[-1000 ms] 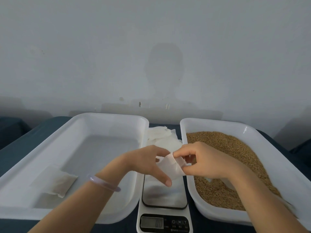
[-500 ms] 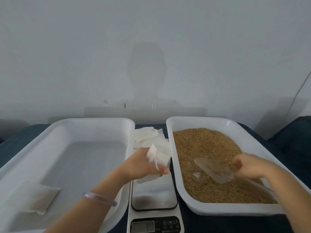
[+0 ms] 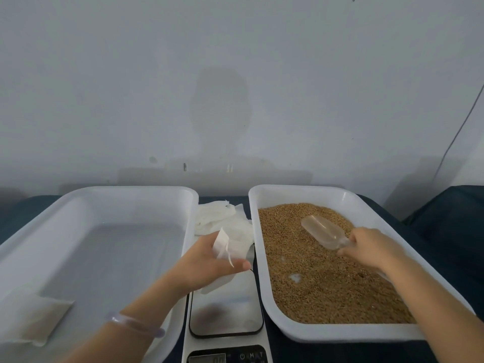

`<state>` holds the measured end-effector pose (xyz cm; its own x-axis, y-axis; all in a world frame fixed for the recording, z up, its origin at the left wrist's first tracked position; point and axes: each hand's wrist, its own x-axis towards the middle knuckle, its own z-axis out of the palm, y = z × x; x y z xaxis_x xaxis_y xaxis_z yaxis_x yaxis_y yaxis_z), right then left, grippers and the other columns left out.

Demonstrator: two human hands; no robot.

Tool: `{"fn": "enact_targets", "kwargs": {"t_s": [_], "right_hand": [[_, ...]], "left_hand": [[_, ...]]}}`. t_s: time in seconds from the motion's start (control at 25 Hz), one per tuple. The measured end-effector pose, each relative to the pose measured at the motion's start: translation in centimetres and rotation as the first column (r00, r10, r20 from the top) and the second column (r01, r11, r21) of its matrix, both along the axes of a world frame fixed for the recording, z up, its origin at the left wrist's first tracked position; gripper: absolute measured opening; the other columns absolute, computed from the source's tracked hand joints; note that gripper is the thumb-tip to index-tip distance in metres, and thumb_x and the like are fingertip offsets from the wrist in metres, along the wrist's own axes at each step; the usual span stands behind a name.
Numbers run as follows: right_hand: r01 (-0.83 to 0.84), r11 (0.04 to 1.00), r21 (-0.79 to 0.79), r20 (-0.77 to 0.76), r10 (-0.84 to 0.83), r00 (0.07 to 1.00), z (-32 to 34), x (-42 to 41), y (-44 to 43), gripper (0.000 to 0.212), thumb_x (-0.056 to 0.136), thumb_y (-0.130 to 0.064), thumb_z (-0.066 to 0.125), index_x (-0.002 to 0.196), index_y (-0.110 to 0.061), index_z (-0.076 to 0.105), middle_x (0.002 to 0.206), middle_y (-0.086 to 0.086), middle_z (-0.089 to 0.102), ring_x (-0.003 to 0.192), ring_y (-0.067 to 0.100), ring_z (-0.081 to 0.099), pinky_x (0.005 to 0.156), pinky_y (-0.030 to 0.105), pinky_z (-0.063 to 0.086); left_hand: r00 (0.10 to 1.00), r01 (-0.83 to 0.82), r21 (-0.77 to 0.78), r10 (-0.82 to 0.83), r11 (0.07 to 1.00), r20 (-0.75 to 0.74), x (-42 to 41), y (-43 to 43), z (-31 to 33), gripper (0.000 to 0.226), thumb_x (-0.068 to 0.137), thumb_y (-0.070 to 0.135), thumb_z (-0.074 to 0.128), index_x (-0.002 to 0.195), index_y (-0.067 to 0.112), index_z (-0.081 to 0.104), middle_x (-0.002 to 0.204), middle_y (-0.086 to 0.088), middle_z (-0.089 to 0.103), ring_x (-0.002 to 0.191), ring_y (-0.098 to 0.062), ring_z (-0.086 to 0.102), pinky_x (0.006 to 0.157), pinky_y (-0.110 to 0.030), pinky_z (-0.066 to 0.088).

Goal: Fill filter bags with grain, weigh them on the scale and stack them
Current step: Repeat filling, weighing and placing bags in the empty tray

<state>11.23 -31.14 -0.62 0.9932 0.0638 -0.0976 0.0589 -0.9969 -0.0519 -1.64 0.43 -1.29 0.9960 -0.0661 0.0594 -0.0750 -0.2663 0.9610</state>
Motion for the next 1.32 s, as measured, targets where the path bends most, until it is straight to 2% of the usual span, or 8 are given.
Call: {"fn": "enact_targets", "kwargs": {"t_s": [0.2, 0.4, 0.68, 0.8, 0.96, 1.08, 1.2, 1.32], "right_hand": [[-0.040, 0.980, -0.195, 0.163, 0.072, 0.984, -2.2, 1.1, 3.7, 0.025, 0.086, -0.038, 0.064, 0.102, -0.019, 0.065, 0.078, -0.009, 0.061, 0.060, 0.002, 0.057, 0.043, 0.015, 0.040], [-0.138, 0.982, 0.125, -0.024, 0.142, 0.990, -3.1, 1.2, 4.4, 0.022, 0.085, -0.043, 0.062, 0.093, -0.023, 0.066, 0.077, -0.007, 0.065, 0.057, 0.005, 0.054, 0.055, 0.016, 0.047], [-0.144, 0.978, 0.154, -0.034, 0.151, 0.988, -1.6, 0.4, 0.3, 0.021, 0.088, -0.045, 0.057, 0.102, -0.031, 0.061, 0.101, -0.014, 0.064, 0.091, 0.008, 0.063, 0.081, 0.025, 0.049], [-0.158, 0.987, 0.040, 0.036, 0.156, 0.987, -0.8, -0.9, -0.9, 0.020, 0.087, -0.051, 0.055, 0.104, -0.041, 0.059, 0.103, -0.023, 0.060, 0.098, 0.004, 0.058, 0.099, 0.037, 0.035], [-0.194, 0.954, 0.229, 0.057, 0.186, 0.981, 0.8, -2.8, -1.2, 0.024, 0.088, -0.047, 0.055, 0.110, -0.042, 0.060, 0.107, -0.024, 0.060, 0.101, 0.002, 0.054, 0.104, 0.040, 0.034], [-0.201, 0.926, 0.320, 0.178, 0.149, 0.973, 2.7, -4.2, -1.8, 0.031, 0.090, -0.044, 0.052, 0.120, -0.038, 0.057, 0.114, -0.024, 0.056, 0.110, 0.005, 0.053, 0.111, 0.047, 0.027], [-0.251, 0.901, 0.353, 0.280, 0.154, 0.948, 5.7, -5.2, -3.0, 0.032, 0.090, -0.040, 0.051, 0.122, -0.037, 0.054, 0.119, -0.017, 0.058, 0.112, 0.010, 0.054, 0.111, 0.053, 0.025], [-0.346, 0.853, 0.391, 0.320, 0.226, 0.920, 8.6, -6.2, -4.2, 0.033, 0.079, -0.050, 0.048, 0.111, -0.044, 0.057, 0.110, -0.020, 0.061, 0.107, 0.008, 0.056, 0.107, 0.050, 0.032]], "left_hand": [[1.000, -0.005, 0.028, 0.005, 1.000, 0.026, -0.1, -0.1, -0.2, 0.045, 0.056, 0.039, 0.080, 0.096, 0.023, 0.066, 0.089, 0.005, 0.073, 0.084, -0.010, 0.068, 0.075, -0.028, 0.055], [0.999, -0.029, 0.066, 0.027, 0.997, 0.025, -0.1, -0.1, -0.1, 0.044, 0.058, 0.040, 0.079, 0.096, 0.022, 0.066, 0.092, 0.000, 0.072, 0.086, -0.015, 0.068, 0.079, -0.031, 0.055], [0.999, -0.033, 0.097, 0.034, 0.995, -0.008, 0.0, -0.2, -0.2, 0.040, 0.068, 0.030, 0.083, 0.101, 0.018, 0.065, 0.095, -0.003, 0.071, 0.090, -0.019, 0.067, 0.081, -0.034, 0.055], [0.998, -0.057, 0.111, 0.056, 0.992, 0.013, 0.0, -0.7, 0.5, 0.036, 0.071, 0.028, 0.082, 0.102, 0.024, 0.063, 0.096, 0.005, 0.070, 0.091, -0.010, 0.066, 0.081, -0.027, 0.054], [0.986, -0.114, 0.232, 0.081, 0.966, 0.144, 1.8, -2.9, 2.8, 0.041, 0.068, 0.045, 0.079, 0.099, 0.029, 0.057, 0.095, 0.010, 0.062, 0.085, -0.004, 0.060, 0.061, -0.014, 0.047], [0.985, -0.088, 0.297, 0.039, 0.951, 0.167, 3.1, -5.4, 2.8, 0.037, 0.071, 0.043, 0.075, 0.096, 0.035, 0.048, 0.089, 0.015, 0.055, 0.077, -0.003, 0.056, 0.049, -0.009, 0.042], [0.988, -0.073, 0.227, 0.038, 0.971, 0.151, 4.0, -7.3, 1.6, 0.034, 0.072, 0.039, 0.075, 0.094, 0.036, 0.049, 0.089, 0.013, 0.057, 0.077, -0.005, 0.058, 0.051, -0.012, 0.045], [0.989, -0.065, 0.178, 0.040, 0.982, 0.140, 4.6, -8.3, 0.8, 0.033, 0.072, 0.040, 0.077, 0.089, 0.034, 0.050, 0.087, 0.011, 0.058, 0.077, -0.005, 0.057, 0.057, -0.015, 0.044]]}}
